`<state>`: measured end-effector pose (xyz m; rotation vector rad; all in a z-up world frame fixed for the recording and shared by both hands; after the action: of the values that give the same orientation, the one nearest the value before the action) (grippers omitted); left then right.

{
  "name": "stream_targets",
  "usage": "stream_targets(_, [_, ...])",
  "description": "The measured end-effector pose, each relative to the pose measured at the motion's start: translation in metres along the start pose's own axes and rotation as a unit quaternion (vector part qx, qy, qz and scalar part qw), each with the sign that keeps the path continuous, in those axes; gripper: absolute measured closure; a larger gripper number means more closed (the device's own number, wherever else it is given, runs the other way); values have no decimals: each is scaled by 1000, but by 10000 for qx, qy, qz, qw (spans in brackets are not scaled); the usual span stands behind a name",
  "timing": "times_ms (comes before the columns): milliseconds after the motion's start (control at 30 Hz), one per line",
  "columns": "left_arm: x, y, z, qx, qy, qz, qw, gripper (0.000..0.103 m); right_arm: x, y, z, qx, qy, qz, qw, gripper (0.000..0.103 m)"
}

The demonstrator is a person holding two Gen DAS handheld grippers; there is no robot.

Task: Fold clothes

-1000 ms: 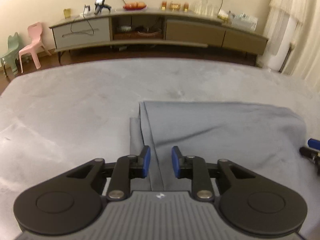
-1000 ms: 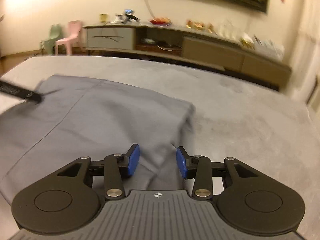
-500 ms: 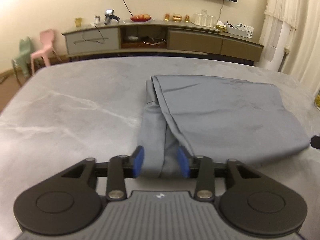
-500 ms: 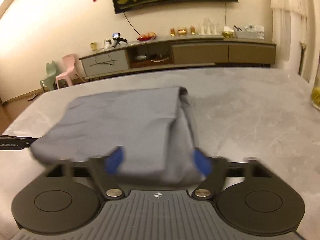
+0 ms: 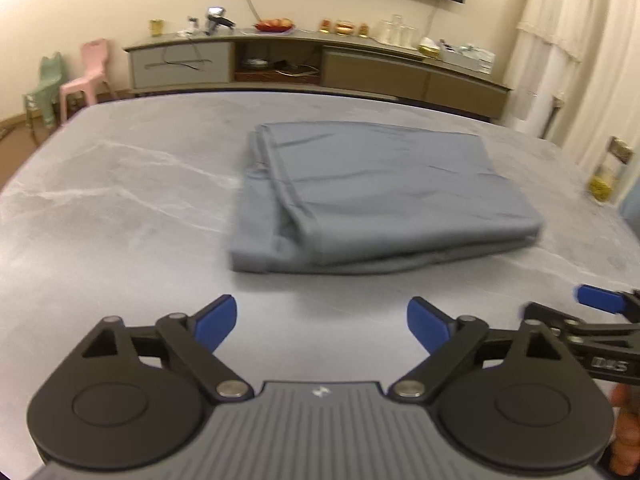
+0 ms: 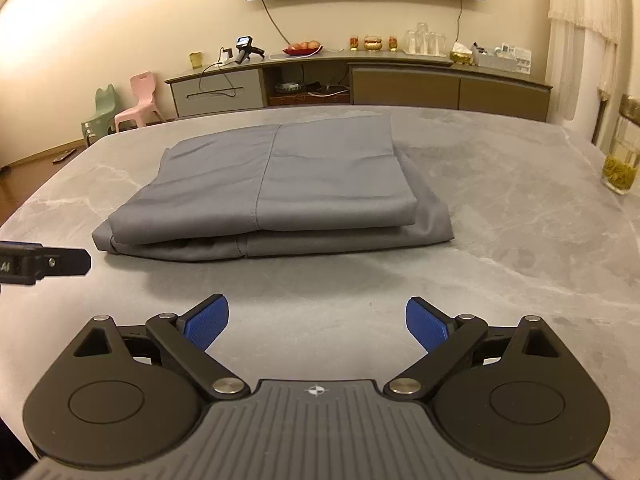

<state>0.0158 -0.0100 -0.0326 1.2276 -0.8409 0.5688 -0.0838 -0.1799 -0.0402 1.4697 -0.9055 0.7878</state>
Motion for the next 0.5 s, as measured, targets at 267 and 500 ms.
stream_targets(267, [-14, 6, 50, -308, -271, -90, 9991, 0, 0, 11, 10, -113, 41, 74, 9999, 6])
stream_targets(500, [-19, 9, 68, -397, -319, -116, 9986, 0, -3, 11, 21, -151, 15, 67, 9999, 6])
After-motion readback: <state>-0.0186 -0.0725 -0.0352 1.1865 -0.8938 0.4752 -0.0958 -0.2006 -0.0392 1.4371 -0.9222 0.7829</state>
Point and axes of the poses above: each gripper's, at about its wrist camera, not at the fingertips, and y roughly against the way its jaws point, z to its right, x to its top, the point moved 5 cm from there along -y, roughly the way its jaws point, and after that the axes turned 11 degrees about z, right-handed, at the moved point
